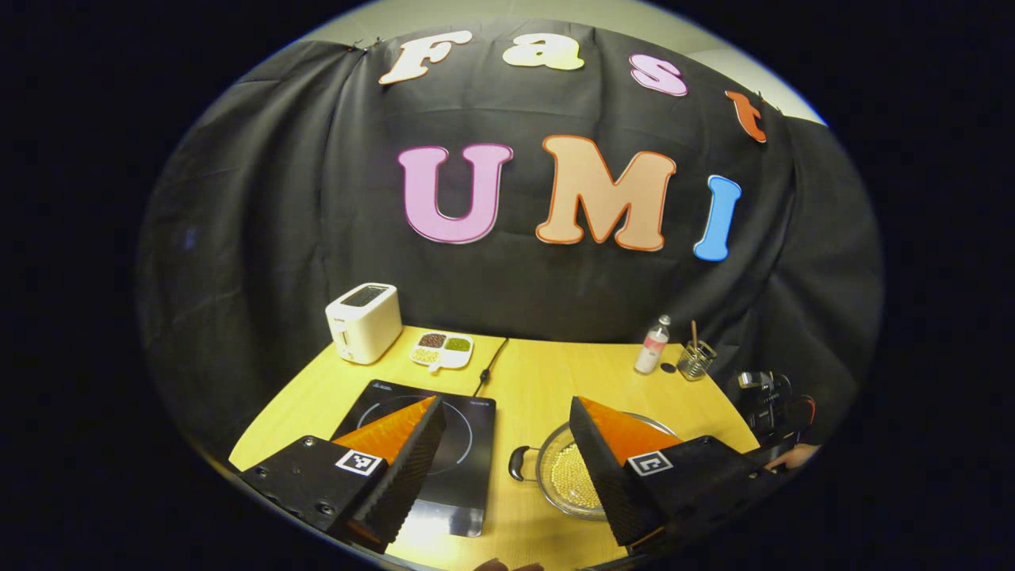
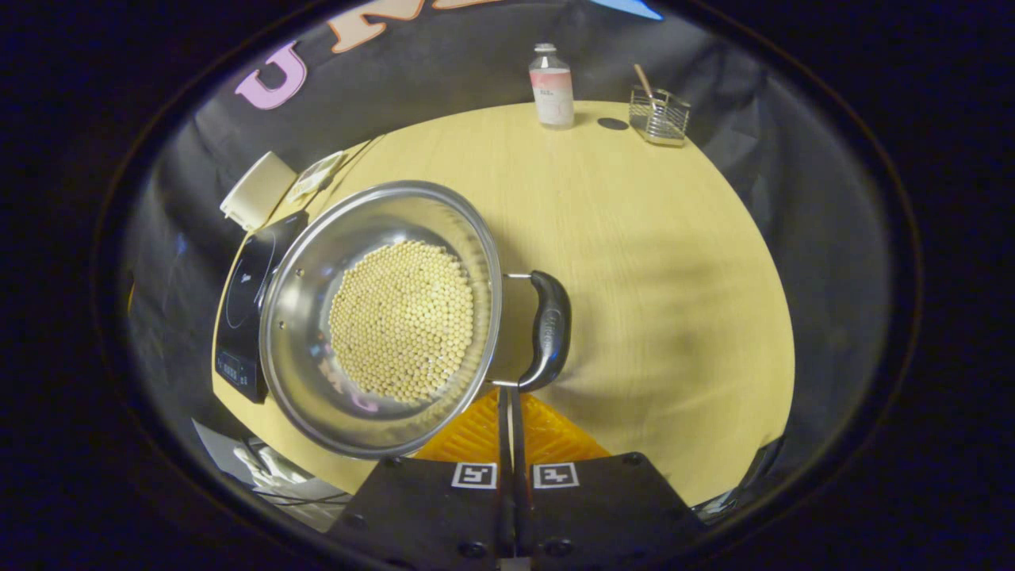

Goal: First push the handle of the pot to place it horizontally, then grasp the pot with both hands and set it on the induction cooktop.

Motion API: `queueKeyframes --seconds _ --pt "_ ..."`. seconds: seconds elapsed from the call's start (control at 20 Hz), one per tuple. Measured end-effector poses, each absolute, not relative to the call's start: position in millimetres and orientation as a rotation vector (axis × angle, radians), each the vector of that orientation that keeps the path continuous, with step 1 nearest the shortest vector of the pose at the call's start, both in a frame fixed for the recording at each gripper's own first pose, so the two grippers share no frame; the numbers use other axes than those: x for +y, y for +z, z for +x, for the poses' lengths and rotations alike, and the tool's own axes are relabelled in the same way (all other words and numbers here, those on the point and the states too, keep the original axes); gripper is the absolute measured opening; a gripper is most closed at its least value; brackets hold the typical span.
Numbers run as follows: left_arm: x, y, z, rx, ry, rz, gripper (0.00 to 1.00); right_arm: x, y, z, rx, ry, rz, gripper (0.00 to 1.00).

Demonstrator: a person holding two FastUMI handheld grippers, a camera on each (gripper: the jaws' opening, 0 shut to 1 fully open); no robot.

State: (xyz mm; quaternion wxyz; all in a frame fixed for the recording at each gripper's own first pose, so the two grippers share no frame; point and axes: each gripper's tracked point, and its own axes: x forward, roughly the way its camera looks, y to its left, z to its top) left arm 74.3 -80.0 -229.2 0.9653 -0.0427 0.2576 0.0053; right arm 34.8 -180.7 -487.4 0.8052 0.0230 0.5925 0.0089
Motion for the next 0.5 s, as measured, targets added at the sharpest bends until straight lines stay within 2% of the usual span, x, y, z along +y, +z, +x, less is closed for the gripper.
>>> queueKeyframes --seconds 0.05,0.15,0.35,0.4,0.5 --pt "-82.3 -238.5 77.6 0.546 -0.016 -0.088 0.96 -183.5 -486.6 34.5 1.257 -0.009 0.044 0.00" --pt "-87.3 -259.6 81.0 0.607 -0.074 -0.101 0.97 -186.1 -473.0 40.7 1.203 -0.069 0.077 0.03" --pt "-89.9 -295.4 92.2 0.694 -0.161 -0.122 0.98 -190.6 -452.2 65.3 1.123 -0.168 0.133 0.19" --pt "-91.3 -303.4 94.4 0.715 -0.184 -0.127 0.98 -188.1 -451.6 70.0 1.116 -0.181 0.145 0.27" --pt "-95.4 -322.4 96.6 0.760 -0.231 -0.135 0.98 -185.9 -455.6 73.7 1.120 -0.209 0.131 0.58"
